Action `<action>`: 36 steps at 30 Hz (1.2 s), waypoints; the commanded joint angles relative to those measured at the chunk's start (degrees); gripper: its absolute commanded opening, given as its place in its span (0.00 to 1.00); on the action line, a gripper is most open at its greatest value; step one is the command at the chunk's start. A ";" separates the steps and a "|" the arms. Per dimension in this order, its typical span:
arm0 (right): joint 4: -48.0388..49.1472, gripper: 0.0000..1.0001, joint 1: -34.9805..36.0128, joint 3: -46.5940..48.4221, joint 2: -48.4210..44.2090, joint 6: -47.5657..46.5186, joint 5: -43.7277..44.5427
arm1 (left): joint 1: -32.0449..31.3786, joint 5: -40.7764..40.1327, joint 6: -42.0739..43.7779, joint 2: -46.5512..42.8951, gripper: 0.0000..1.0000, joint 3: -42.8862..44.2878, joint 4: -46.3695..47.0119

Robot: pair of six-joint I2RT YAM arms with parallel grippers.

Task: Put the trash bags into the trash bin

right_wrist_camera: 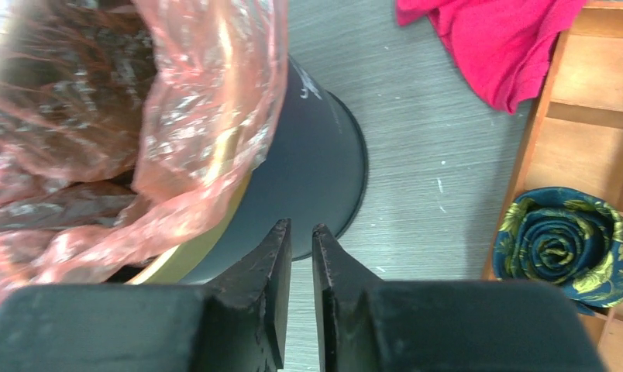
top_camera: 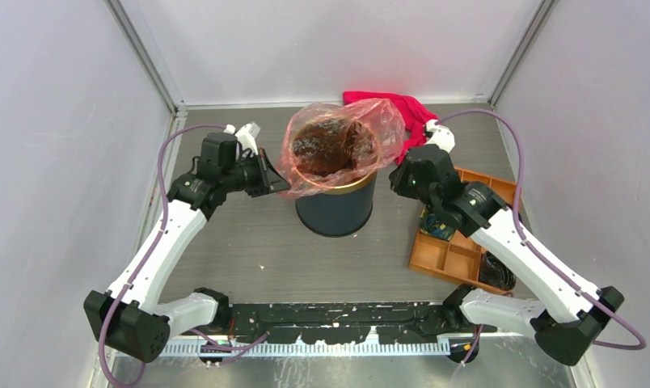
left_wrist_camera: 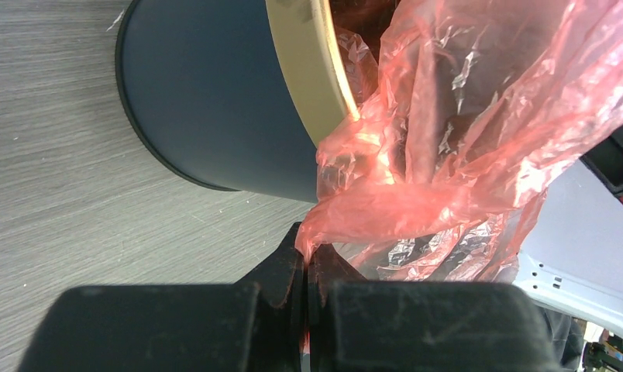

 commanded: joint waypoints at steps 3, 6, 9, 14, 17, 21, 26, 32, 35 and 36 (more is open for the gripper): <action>6.47 0.31 0.29 0.79 -5.81 1.64 -4.40 | -0.03 0.34 0.90 -1.52 0.01 0.28 2.49; 7.48 0.49 0.30 0.66 -5.70 2.27 -3.86 | -0.03 0.65 0.73 -1.30 0.00 0.65 2.48; 10.87 0.57 0.26 -0.74 -4.58 3.19 -1.95 | -0.03 0.77 0.68 -1.16 0.01 0.94 2.59; 15.83 0.57 0.22 -1.56 -1.09 4.77 -0.44 | -0.03 0.73 0.59 -1.16 0.01 1.12 2.46; 16.81 0.29 0.22 -1.94 -0.46 5.08 -0.43 | -0.03 0.52 0.76 -1.25 0.01 1.26 2.23; 15.35 0.03 0.24 -2.89 -0.75 4.83 -0.26 | -0.03 -0.46 1.28 -1.10 0.01 2.10 1.56; 15.73 0.01 0.21 -5.52 -2.76 3.50 -2.48 | -0.03 -0.92 1.56 -0.68 0.21 3.75 1.95; 15.27 0.05 0.26 -5.31 -3.21 2.28 -4.17 | -0.07 -0.11 1.36 -1.06 0.44 6.19 2.39; 15.50 0.11 0.23 -4.98 -3.25 1.97 -4.86 | -0.03 -0.83 1.91 -0.63 0.50 7.45 1.99; 15.52 0.13 0.16 -4.89 -3.24 1.96 -4.98 | -0.03 -1.05 2.22 -0.38 0.52 8.06 1.69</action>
